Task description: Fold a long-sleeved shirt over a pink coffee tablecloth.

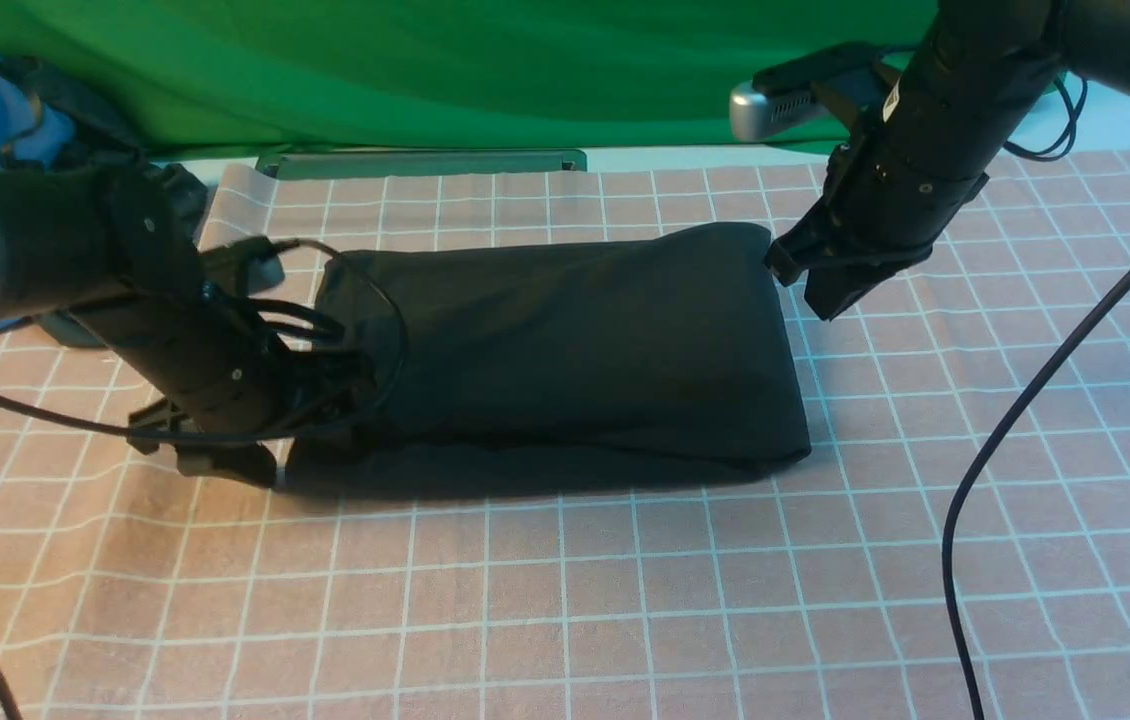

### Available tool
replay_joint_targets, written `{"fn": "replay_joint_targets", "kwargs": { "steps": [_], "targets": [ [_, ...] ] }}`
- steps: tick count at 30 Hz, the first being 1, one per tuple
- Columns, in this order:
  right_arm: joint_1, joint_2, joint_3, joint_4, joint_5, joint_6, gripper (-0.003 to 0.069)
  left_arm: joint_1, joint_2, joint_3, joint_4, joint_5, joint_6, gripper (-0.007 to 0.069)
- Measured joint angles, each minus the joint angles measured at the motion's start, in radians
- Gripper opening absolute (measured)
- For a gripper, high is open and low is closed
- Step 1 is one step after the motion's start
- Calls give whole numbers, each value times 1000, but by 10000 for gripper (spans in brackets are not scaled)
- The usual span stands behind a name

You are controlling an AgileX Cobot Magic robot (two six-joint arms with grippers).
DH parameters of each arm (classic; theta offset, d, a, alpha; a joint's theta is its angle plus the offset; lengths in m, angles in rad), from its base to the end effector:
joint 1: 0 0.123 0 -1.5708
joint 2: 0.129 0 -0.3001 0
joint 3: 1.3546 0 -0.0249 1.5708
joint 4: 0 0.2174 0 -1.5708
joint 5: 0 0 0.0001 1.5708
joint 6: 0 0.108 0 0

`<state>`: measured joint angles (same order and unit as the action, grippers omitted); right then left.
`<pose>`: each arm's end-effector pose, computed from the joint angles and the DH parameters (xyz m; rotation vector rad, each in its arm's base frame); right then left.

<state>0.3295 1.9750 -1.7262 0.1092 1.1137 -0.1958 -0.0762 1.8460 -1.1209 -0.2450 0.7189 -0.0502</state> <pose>0.3775 0.1403 0.2683 -0.6933 2.7630 0.1779 0.3293 -0.0425 0.1856 -0.2069 2.9199 -0.2848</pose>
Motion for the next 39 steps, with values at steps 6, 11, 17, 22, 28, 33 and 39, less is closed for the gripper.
{"fn": "replay_joint_targets", "kwargs": {
  "steps": [6, 11, 17, 22, 28, 33, 39],
  "targets": [
    [-2, 7, 0, 0, 7, 0, 143, 0, 5, 0, -13, 17, 50, 209],
    [-3, 23, 0, 0, 43, 0, 273, -1, -30, 0, 11, 25, 50, 28],
    [-3, 94, 0, 2, 90, 43, 487, -2, -95, 0, 17, 36, 50, 27],
    [-3, 154, 0, 85, 89, 42, 566, -2, -97, 1, 20, 43, 50, 29],
    [-3, 191, 0, 131, 58, 35, 575, -2, -97, 1, 21, 43, 50, 29],
    [-3, 224, 0, 149, 66, 26, 486, -2, -97, 1, 21, 44, 50, 29],
    [-3, 227, 0, 172, 86, -23, 139, -2, -97, 1, 20, 45, 32, 29]
  ]
}}
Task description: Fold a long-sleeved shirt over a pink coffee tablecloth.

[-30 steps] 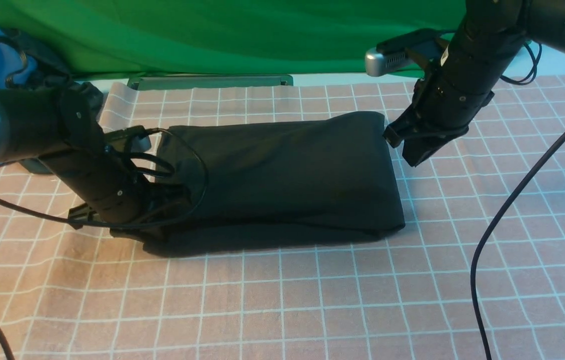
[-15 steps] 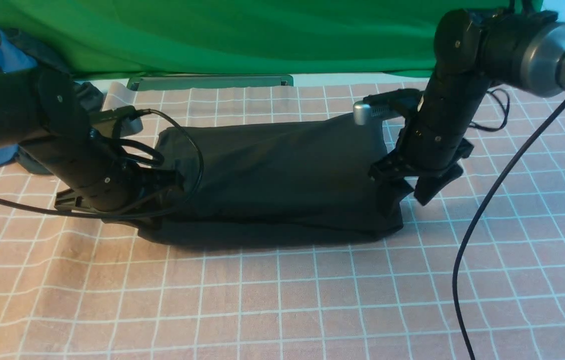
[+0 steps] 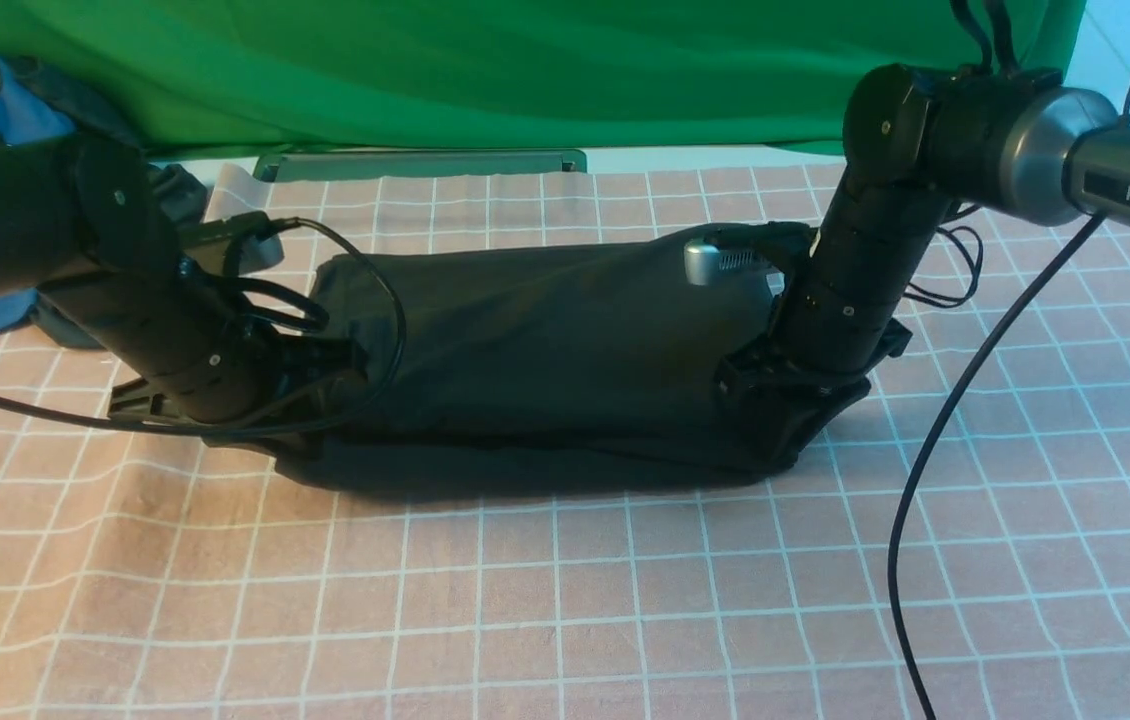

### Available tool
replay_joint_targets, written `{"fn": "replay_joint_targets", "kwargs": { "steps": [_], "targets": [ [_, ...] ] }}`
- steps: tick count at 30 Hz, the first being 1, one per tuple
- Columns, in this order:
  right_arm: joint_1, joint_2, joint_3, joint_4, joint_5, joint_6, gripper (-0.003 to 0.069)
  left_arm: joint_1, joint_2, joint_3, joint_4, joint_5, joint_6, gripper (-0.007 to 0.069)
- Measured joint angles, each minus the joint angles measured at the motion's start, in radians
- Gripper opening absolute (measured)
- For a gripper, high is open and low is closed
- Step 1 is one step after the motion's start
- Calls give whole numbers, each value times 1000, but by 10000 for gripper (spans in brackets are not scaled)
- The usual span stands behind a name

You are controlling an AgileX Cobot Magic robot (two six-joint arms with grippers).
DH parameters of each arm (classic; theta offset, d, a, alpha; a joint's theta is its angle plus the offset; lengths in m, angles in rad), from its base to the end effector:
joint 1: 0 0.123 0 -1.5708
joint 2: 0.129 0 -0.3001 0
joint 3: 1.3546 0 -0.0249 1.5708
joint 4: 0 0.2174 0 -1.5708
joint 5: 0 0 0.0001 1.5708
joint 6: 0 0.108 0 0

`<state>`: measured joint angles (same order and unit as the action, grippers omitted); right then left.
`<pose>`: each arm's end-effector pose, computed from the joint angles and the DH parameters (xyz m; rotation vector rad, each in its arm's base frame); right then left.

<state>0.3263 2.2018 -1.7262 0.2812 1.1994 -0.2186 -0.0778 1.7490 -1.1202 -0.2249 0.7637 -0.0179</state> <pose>0.3860 0.1601 0.1769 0.6732 -3.0102 -0.4029 0.3168 -0.0414 0.2157 -0.1180 2.8712 -0.2731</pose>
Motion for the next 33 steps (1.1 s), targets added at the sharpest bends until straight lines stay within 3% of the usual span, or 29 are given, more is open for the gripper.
{"fn": "replay_joint_targets", "kwargs": {
  "steps": [2, 8, 16, 22, 26, 29, 33],
  "targets": [
    [-1, -2, -1, -6, 1, -6, 81, 0, -7, 0, 0, 9, -24, 29],
    [-1, -112, 50, -32, -4, 15, 81, 0, -93, 1, -30, 68, -63, 29],
    [-2, -360, 377, -39, 6, 39, 81, -1, -286, 183, -125, 124, -103, 29],
    [19, -398, 504, -27, -21, 78, 86, -2, -317, 312, -154, 136, -106, 29],
    [69, -402, 547, -32, -26, 92, 130, -2, -317, 349, -133, 136, -103, 39],
    [106, -402, 549, -53, -21, 94, 200, -1, -317, 349, -106, 129, -94, 105],
    [147, -403, 550, -59, 2, 95, 302, -1, -317, 347, -44, 146, -83, 271]
  ]
}}
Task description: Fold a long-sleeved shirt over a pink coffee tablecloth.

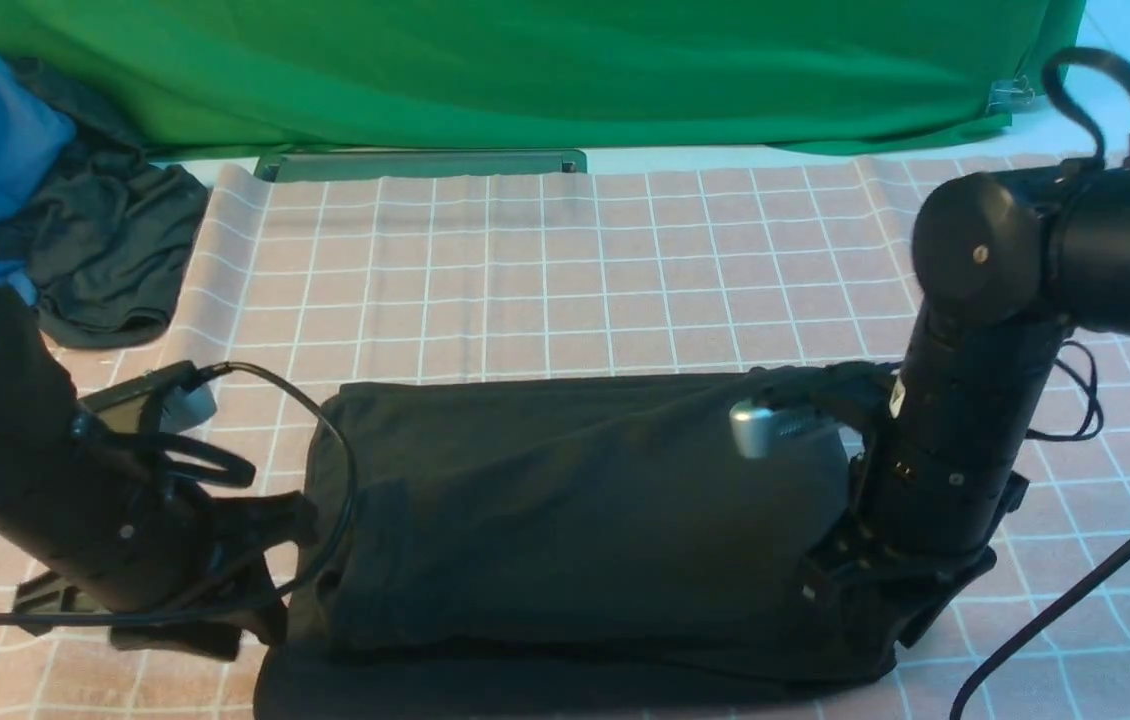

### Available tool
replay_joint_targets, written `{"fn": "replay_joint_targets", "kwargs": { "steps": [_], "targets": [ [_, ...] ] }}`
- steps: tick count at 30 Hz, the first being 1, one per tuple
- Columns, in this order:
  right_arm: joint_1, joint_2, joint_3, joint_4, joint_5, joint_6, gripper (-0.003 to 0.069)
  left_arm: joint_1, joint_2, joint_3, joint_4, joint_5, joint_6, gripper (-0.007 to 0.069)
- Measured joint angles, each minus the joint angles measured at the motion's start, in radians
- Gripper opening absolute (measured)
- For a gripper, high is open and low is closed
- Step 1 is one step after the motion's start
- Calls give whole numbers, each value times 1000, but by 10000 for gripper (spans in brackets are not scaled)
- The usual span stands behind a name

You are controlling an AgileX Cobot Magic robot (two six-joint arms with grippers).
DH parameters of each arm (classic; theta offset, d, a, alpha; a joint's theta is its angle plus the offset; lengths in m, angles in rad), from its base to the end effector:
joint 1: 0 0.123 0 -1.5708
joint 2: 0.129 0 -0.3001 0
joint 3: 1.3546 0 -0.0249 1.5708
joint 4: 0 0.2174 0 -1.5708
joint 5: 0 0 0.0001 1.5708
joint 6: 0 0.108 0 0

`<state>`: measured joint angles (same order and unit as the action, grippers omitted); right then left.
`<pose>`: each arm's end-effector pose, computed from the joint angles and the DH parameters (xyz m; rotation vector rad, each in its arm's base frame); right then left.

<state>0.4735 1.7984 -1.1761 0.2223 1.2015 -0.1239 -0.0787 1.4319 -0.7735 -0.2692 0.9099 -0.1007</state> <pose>0.2460 0.1510 0.2104 0.7253 -2.8429 -0.2484 0.2022 -0.0387 0.2215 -0.2719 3.0409 -0.3476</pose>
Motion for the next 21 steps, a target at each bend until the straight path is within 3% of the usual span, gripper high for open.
{"fn": "replay_joint_targets", "kwargs": {
  "steps": [4, 7, 12, 21],
  "targets": [
    [12, -22, 0, -16, 5, 1, 343, 0, 0, -51, 87, 38, -41, 398],
    [12, -72, -8, -23, 4, 8, 334, 0, 0, -100, 79, 35, -52, 430],
    [12, -193, -25, -28, -43, 15, 307, -6, 0, -128, -56, -45, 8, 421],
    [12, -311, -26, -30, -104, 15, 304, -117, 89, -128, -38, -244, 13, 405]
  ]
}}
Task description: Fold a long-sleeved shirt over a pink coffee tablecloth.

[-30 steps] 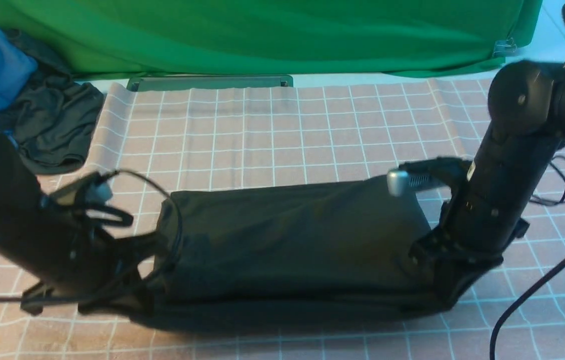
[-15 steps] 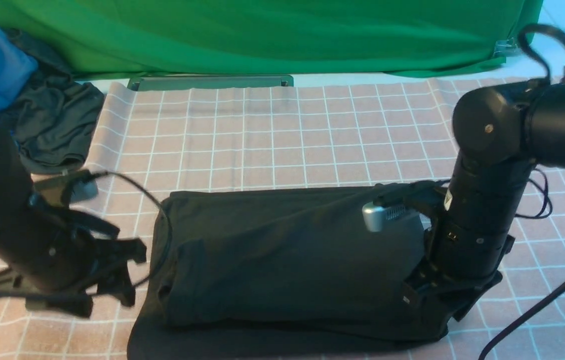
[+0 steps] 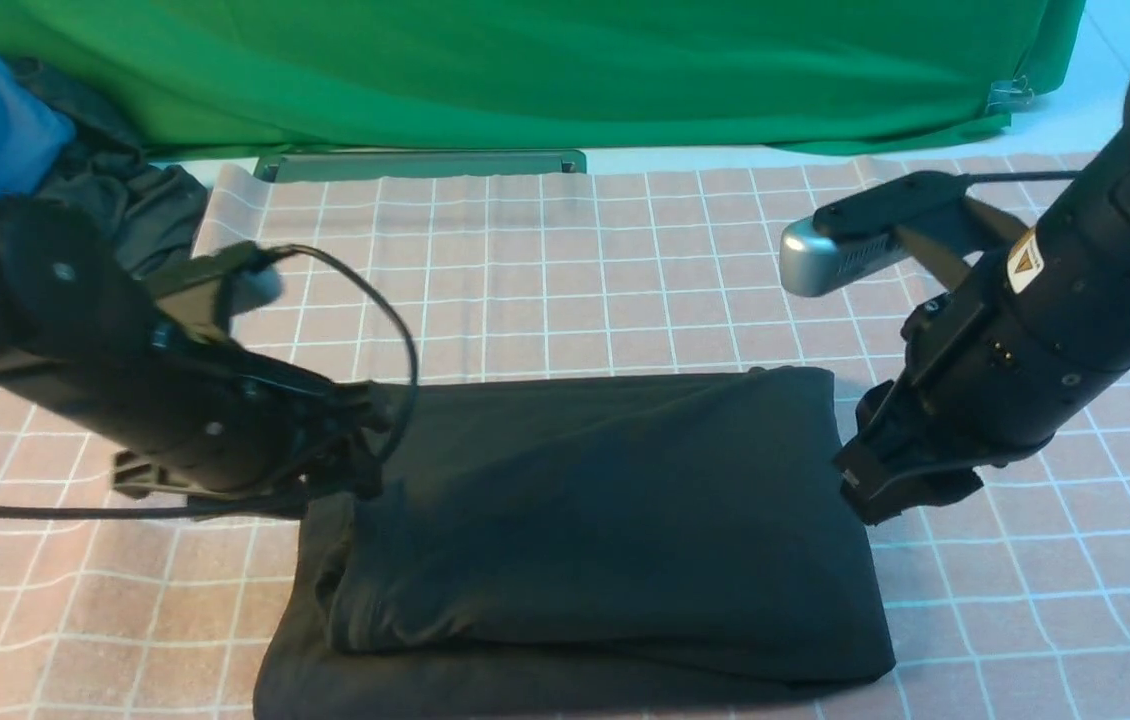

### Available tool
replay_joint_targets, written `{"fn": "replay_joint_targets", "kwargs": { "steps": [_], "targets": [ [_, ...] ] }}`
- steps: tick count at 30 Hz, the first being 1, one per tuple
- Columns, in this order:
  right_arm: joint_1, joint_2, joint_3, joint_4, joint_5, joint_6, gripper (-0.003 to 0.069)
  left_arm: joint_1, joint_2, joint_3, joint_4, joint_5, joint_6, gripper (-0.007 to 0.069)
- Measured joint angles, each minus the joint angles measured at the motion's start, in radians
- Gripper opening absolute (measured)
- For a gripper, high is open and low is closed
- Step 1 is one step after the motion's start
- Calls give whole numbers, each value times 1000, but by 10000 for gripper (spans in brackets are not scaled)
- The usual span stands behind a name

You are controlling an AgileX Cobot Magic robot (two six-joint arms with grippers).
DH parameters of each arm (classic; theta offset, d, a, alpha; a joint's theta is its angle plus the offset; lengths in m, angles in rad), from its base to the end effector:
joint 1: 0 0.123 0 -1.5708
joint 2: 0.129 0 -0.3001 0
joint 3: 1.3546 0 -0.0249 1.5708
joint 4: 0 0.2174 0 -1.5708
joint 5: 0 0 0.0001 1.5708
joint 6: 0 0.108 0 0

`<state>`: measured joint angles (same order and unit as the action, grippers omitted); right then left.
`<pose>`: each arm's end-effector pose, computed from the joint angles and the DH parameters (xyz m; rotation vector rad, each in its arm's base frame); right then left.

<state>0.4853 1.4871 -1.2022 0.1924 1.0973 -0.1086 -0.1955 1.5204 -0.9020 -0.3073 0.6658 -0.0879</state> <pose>0.2226 0.1382 0.3023 -0.7557 2.7861 0.3357 0.2556 -0.0712 0.2356 -0.1377 2.7772 -0.3989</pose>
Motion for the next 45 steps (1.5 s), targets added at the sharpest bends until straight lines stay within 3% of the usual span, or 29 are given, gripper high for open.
{"fn": "replay_joint_targets", "kwargs": {
  "steps": [5, 9, 13, 16, 31, 38, 45],
  "targets": [
    [0, -1, 0, 0, -12, -4, 304, -27, 87, 0, 0, -80, 15, 405],
    [0, -1, 0, 0, -26, -11, 304, -27, 135, 0, 0, -87, 20, 347],
    [0, -1, 0, 0, -28, -27, 304, -27, 152, 0, -1, -86, 52, 109],
    [0, -1, 0, 0, -28, -42, 304, -27, 132, -4, 1, -75, 60, 34],
    [0, -1, 0, 0, -48, -53, 304, -27, 24, -48, 185, -48, 49, 30],
    [0, -1, 0, 0, -58, -53, 304, -27, 53, -48, 183, -22, 44, 34],
    [0, -1, 0, 0, -58, -52, 304, -27, 44, -48, 249, -4, -85, 138]
  ]
}}
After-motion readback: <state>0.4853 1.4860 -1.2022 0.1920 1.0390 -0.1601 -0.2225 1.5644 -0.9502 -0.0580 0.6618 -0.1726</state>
